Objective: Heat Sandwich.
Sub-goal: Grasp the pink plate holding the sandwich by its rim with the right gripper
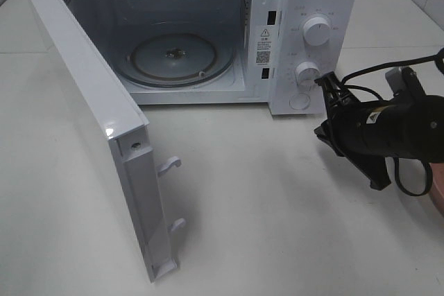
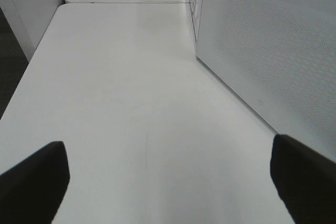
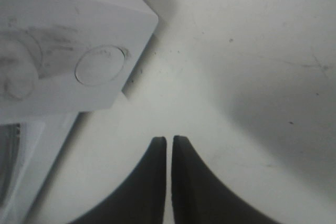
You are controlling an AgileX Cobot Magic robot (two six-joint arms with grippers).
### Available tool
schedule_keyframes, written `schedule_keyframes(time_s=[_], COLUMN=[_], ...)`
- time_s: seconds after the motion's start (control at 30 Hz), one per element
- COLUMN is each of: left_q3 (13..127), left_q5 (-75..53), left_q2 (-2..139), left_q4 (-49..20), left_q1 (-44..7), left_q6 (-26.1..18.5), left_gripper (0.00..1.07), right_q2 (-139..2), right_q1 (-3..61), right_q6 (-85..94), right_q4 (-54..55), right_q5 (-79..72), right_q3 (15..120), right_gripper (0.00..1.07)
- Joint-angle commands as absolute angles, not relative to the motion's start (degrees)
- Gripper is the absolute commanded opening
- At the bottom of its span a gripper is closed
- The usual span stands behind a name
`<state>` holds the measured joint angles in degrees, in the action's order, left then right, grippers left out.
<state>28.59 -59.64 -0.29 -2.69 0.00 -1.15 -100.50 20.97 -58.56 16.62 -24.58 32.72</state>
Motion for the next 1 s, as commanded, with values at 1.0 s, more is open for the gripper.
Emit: schedule_keyframes(time_s=[1.0], left_q3=[28.42], left_q5=[-59.30], left_q2=[-1.78], left_q4=[-2.75], left_q1=[-0.23], left_q6=[-1.15], left_gripper=[0.98], right_q2=[-82.68], right_q1=[20.57], right_q6=[7.39], right_q4=[7.91], right_q5=[25.10], right_q3=[33.92], right_gripper=[0.18])
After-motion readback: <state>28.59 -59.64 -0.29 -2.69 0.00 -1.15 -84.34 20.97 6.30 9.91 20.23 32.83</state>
